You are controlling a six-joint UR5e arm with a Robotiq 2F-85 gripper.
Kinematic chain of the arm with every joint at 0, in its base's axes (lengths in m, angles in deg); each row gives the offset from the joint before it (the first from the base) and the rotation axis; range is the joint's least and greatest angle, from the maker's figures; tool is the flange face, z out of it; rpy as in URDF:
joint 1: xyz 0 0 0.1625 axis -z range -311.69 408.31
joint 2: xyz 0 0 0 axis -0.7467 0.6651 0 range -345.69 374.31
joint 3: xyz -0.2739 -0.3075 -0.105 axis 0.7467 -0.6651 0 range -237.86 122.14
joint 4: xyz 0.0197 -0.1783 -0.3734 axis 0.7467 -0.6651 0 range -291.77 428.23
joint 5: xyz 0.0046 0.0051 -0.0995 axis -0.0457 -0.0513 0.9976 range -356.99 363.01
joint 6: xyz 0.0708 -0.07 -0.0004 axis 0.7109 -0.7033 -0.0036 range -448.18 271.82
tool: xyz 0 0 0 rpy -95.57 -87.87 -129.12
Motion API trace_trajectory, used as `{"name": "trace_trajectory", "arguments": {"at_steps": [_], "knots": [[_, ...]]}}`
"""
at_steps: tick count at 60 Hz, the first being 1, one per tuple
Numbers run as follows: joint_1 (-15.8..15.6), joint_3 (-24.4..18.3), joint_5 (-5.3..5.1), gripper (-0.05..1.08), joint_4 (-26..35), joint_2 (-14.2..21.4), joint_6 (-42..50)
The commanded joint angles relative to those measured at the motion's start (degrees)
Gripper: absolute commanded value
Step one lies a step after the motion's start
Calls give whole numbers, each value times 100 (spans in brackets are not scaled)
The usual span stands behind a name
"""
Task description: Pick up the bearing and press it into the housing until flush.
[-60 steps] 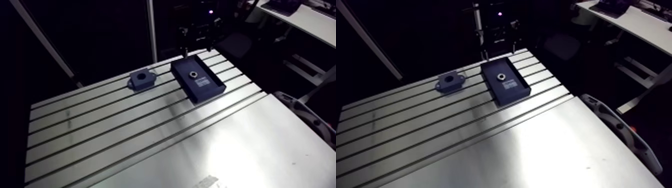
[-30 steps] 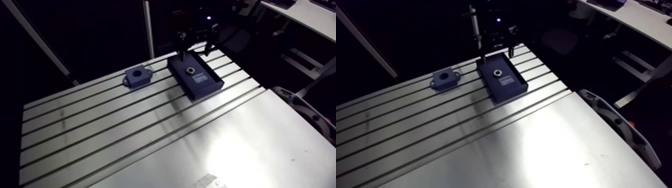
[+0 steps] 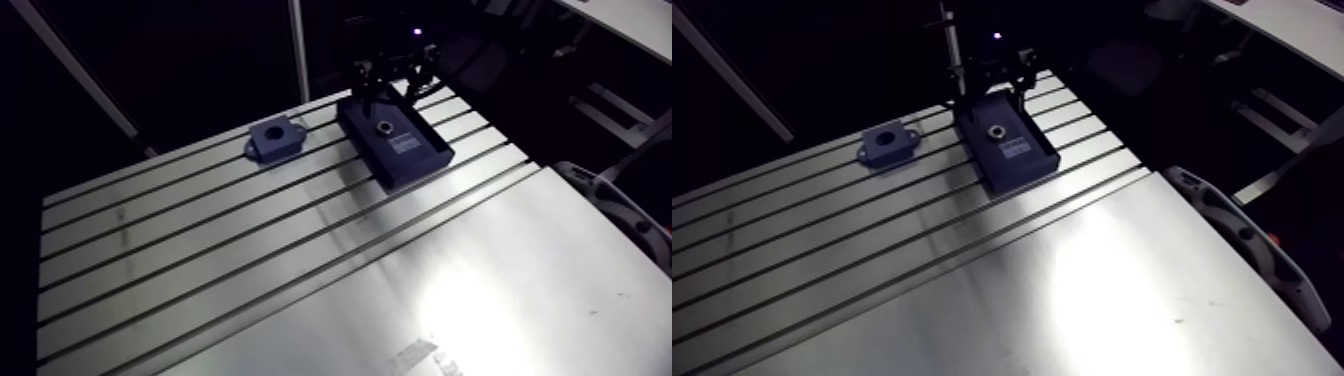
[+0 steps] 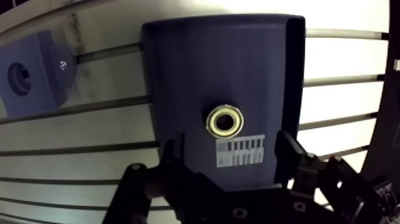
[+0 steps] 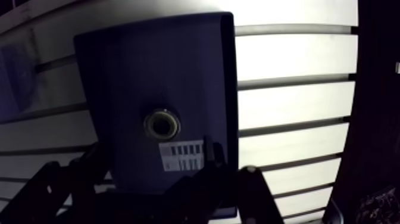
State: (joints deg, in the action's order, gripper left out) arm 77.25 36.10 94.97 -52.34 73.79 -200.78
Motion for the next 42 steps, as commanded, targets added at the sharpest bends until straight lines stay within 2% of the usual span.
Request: {"name": "trace_trajectory", "arguments": {"at_steps": [1, 15, 42], "knots": [[-18, 3, -7, 27, -57, -71, 39], [-79, 12, 1, 31, -170, -152, 58], [-107, -32, 28, 31, -252, -248, 58]]}}
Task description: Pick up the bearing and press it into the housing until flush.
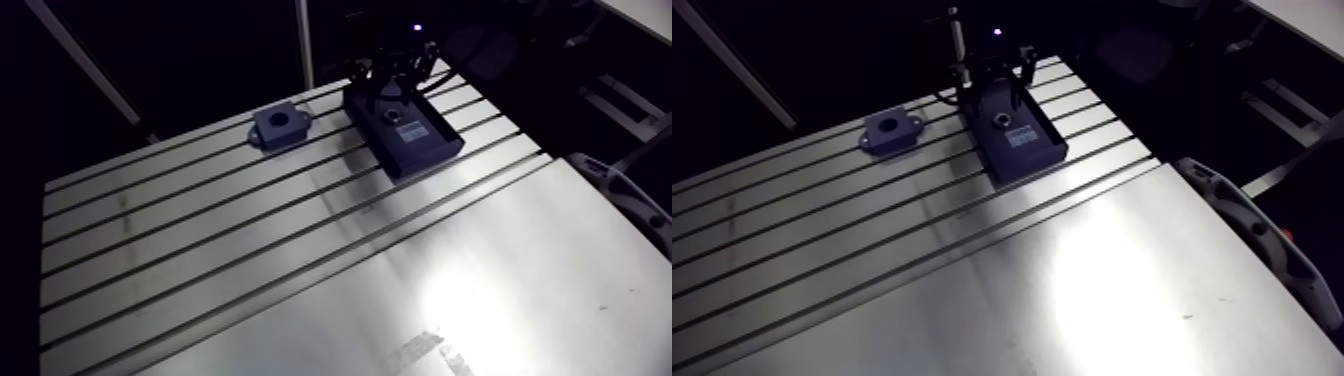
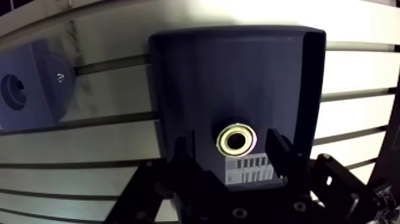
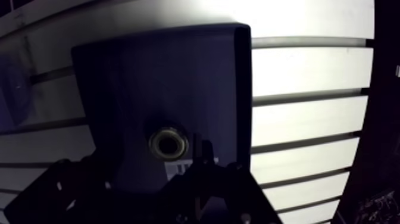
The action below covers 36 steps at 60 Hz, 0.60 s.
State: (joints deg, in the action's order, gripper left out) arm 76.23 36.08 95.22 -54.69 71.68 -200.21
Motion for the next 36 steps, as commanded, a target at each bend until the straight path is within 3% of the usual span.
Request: {"name": "trace_trajectory", "arguments": {"at_steps": [1, 36], "knots": [[-5, -29, 3, 31, -17, -37, 1], [21, 14, 20, 32, -17, -47, -8]]}}
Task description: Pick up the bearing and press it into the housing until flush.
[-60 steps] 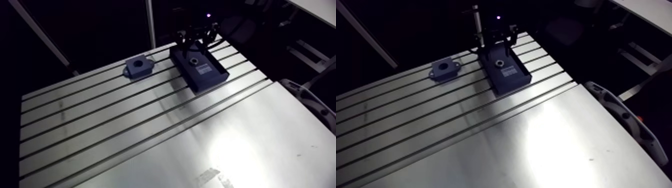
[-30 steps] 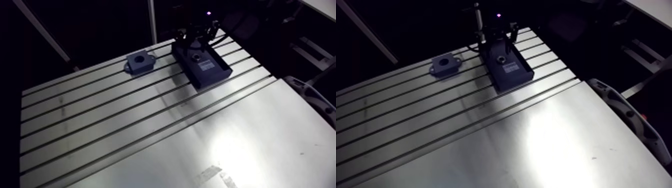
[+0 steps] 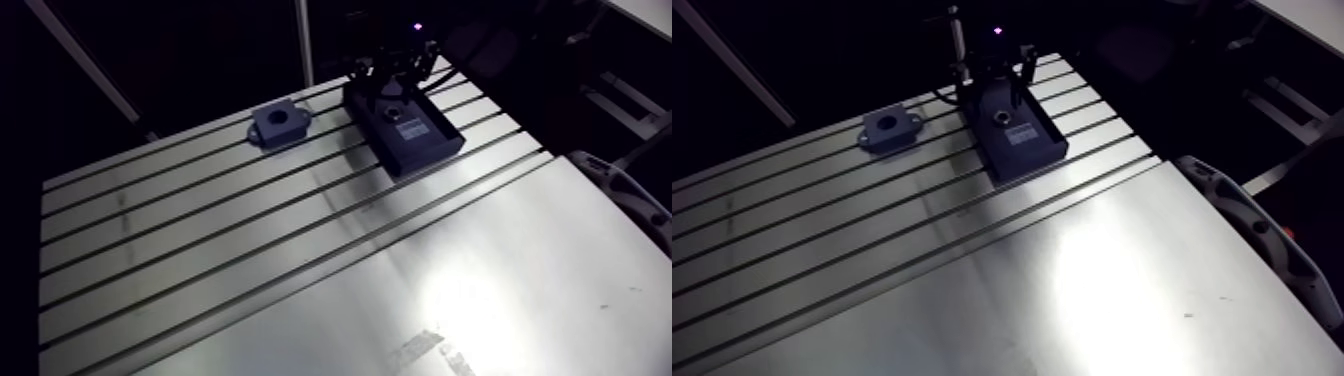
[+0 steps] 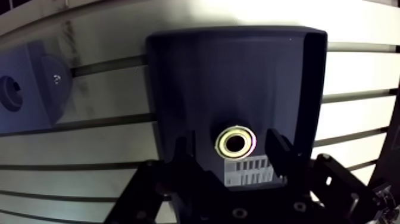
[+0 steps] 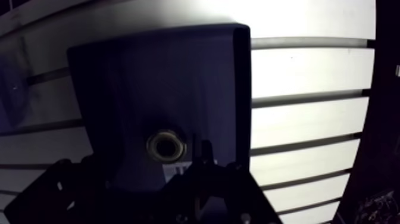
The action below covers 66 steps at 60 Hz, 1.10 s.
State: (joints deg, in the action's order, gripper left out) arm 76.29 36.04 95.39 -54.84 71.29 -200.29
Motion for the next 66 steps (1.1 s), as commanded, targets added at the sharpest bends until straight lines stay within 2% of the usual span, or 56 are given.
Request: {"name": "trace_trajectory", "arguments": {"at_steps": [1, 66], "knots": [[16, 19, 4, 32, -2, -8, 0], [42, 45, 4, 44, -2, -8, -18]]}}
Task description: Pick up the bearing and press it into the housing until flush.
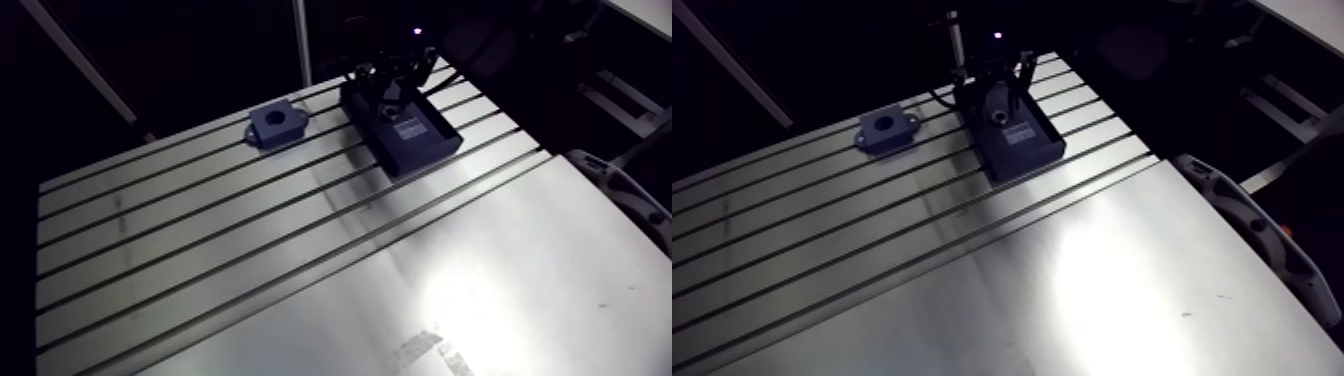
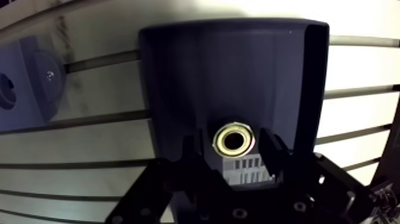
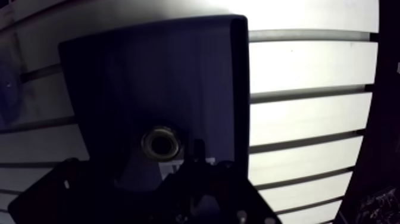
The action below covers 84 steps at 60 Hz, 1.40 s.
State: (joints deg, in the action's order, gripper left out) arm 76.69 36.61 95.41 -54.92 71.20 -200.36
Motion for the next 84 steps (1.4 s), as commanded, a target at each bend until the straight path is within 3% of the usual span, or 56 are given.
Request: {"name": "trace_trajectory", "arguments": {"at_steps": [1, 84], "knots": [[1, -12, 2, 44, 6, 0, -11], [2, 5, 3, 50, -3, -26, -2]]}}
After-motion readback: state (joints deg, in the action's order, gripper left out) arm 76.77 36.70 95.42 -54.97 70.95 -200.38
